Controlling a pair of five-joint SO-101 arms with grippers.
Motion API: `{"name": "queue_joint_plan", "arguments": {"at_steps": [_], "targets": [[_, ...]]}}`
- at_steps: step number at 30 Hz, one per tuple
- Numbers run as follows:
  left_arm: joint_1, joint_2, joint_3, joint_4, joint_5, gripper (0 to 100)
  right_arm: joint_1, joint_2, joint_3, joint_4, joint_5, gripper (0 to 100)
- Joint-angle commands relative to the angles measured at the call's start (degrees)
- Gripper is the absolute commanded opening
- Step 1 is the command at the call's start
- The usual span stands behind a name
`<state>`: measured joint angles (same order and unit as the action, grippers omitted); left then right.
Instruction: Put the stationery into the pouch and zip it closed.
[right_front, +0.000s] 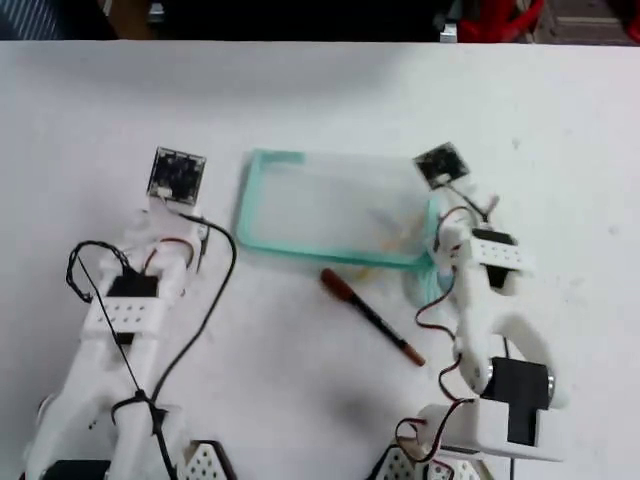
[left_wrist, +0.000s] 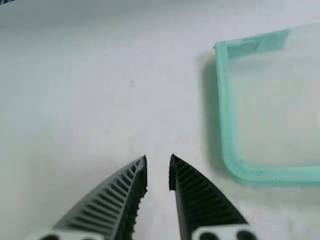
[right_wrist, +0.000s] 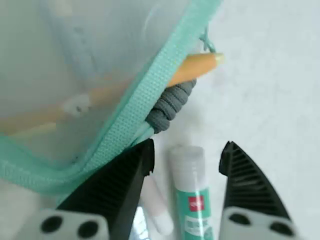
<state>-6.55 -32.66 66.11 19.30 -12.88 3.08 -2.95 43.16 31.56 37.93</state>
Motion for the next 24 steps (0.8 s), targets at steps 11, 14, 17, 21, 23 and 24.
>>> {"name": "queue_joint_plan", "arguments": {"at_steps": [11,14,17,21,23,24], "targets": [[0.1,-2.1,-0.4,-1.6,0.2,9,-9.7,-19.7,-2.0,13.4,-0.7,22.3],[0.1,-2.1,-0.4,-1.6,0.2,9,-4.8,-28.0,-1.8,11.5,-0.3,22.4],[0.1,-2.1,-0.4,-1.6,0.2,9,-2.8,-29.6,-1.8,10.4,-0.3,22.5],[0.1,-2.1,-0.4,-1.6,0.2,9,-2.9,-23.9,-2.1,10.3,-0.7,22.5],[0.1,-2.1,-0.4,-1.6,0.2,9,-3.5,-19.7,-3.3,10.3,-1.6,22.5],[0.1,-2.1,-0.3,-1.6,0.2,9,-3.6,-17.6,-4.3,10.3,-3.7,22.5]]}}
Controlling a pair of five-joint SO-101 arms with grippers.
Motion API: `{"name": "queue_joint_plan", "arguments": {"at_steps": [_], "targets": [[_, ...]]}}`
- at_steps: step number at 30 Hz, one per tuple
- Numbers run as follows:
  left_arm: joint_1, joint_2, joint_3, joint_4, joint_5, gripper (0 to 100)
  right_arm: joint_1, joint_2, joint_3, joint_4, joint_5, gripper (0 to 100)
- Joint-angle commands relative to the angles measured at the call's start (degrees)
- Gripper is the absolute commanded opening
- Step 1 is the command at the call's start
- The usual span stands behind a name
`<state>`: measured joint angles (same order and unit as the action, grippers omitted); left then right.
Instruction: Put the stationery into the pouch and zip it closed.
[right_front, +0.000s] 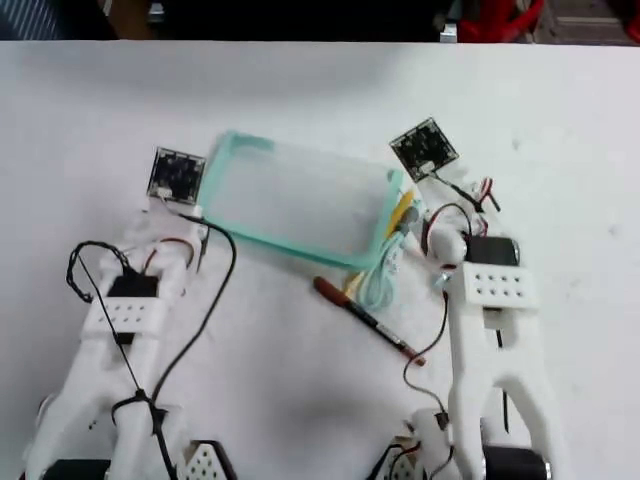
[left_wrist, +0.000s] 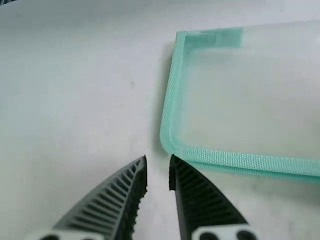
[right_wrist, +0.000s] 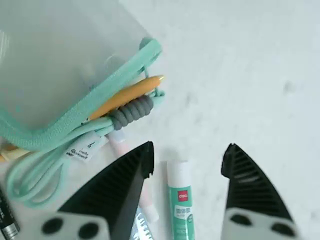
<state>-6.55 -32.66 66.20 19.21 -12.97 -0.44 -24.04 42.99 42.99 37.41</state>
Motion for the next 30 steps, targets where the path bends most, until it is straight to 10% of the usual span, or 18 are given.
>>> {"name": "queue_joint_plan", "arguments": {"at_steps": [1,10,23,30], "targets": [[0.1,-2.0,-0.4,-1.5,0.3,9,0.0,5.8,-5.7,-1.2,-6.2,22.5],[0.1,-2.0,0.4,-1.9,0.2,9,-6.0,26.8,-32.9,18.8,-40.5,22.7],[0.1,-2.1,0.4,-1.9,0.2,9,-5.7,48.3,-43.6,21.8,-41.1,22.1],[0.1,-2.1,0.4,-1.9,0.2,9,-5.8,48.9,-43.8,19.2,-41.1,3.6]]}}
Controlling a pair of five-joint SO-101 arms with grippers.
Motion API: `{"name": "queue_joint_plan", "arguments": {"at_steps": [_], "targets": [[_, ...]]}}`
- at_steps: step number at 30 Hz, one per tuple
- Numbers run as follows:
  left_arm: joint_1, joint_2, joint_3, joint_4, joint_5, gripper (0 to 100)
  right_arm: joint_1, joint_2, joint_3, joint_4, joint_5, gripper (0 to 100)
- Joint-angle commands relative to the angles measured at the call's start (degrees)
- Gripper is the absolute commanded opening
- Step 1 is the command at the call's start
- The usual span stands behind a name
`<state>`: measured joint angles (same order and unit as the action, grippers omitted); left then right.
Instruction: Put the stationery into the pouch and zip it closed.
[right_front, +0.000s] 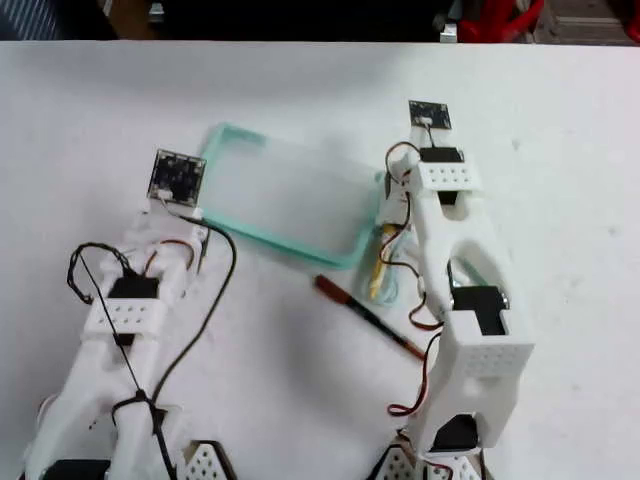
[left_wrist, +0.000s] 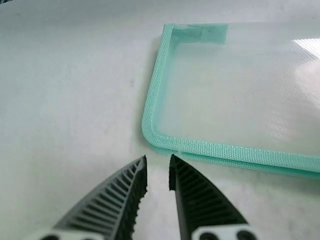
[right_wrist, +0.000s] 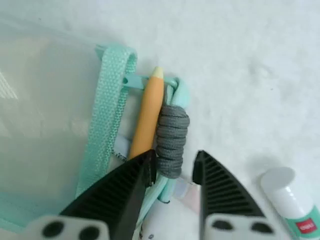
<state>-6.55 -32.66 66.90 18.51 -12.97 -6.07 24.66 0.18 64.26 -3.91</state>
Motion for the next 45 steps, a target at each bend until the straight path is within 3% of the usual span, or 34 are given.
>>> {"name": "queue_joint_plan", "arguments": {"at_steps": [1,9,12,16,18,21,26,31,37,45], "targets": [[0.1,-2.1,-0.4,-1.2,0.2,9,-0.2,0.2,-1.0,-2.5,0.3,3.2],[0.1,-2.1,-0.2,-1.2,0.2,9,-2.6,0.2,-1.1,-2.7,0.3,19.9],[0.1,-2.1,-0.1,-1.2,0.2,9,-4.1,-0.4,-1.2,-2.9,0.8,20.1],[0.2,-2.1,0.0,-1.2,0.2,9,-4.9,0.9,-4.6,-2.9,8.4,20.1],[0.2,-2.1,0.0,-1.2,0.2,9,-4.2,3.1,-6.9,-3.2,8.7,20.1],[0.2,-2.1,0.0,-1.2,0.2,9,-3.4,8.0,-10.7,-2.0,8.8,17.6],[0.2,-2.2,-0.1,-1.2,0.2,9,-3.7,14.8,-21.6,6.2,9.2,2.5],[0.2,-2.2,-0.3,-1.2,0.2,9,-1.9,18.0,-31.8,16.6,9.2,1.8],[0.2,-2.5,-0.3,-0.8,0.2,9,-2.3,11.1,-48.0,33.5,15.5,1.8],[0.2,-9.8,0.0,5.2,0.7,15,-3.5,-6.5,-44.9,34.6,20.0,1.8]]}}
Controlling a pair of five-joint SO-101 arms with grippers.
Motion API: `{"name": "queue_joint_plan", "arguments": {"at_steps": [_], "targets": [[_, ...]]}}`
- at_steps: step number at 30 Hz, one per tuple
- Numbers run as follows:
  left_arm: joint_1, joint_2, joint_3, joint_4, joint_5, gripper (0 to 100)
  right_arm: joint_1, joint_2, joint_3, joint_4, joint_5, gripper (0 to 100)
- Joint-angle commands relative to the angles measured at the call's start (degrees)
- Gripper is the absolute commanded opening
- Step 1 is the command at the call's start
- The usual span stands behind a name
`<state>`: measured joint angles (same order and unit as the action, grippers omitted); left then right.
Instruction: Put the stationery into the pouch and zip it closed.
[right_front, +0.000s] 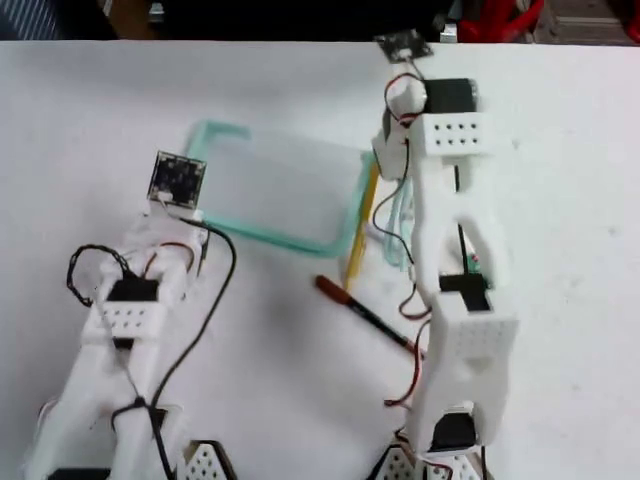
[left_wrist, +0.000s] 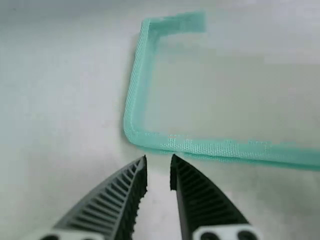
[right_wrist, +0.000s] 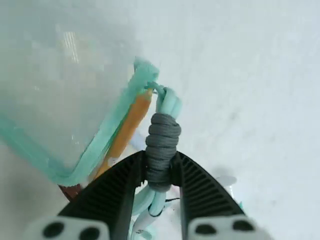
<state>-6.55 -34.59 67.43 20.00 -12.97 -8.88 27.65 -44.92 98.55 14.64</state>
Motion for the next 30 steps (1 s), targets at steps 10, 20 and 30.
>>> {"name": "queue_joint_plan", "arguments": {"at_steps": [10,20,30], "targets": [[6.6,-30.1,5.3,14.7,3.9,23,-2.8,-26.9,2.1,0.1,4.4,1.8],[18.3,-58.5,5.6,34.5,0.0,23,-15.7,-42.4,2.1,0.1,4.0,1.7],[18.9,-70.2,3.5,41.5,0.2,23,-19.8,-42.6,-2.6,-0.5,-7.4,5.3]]}}
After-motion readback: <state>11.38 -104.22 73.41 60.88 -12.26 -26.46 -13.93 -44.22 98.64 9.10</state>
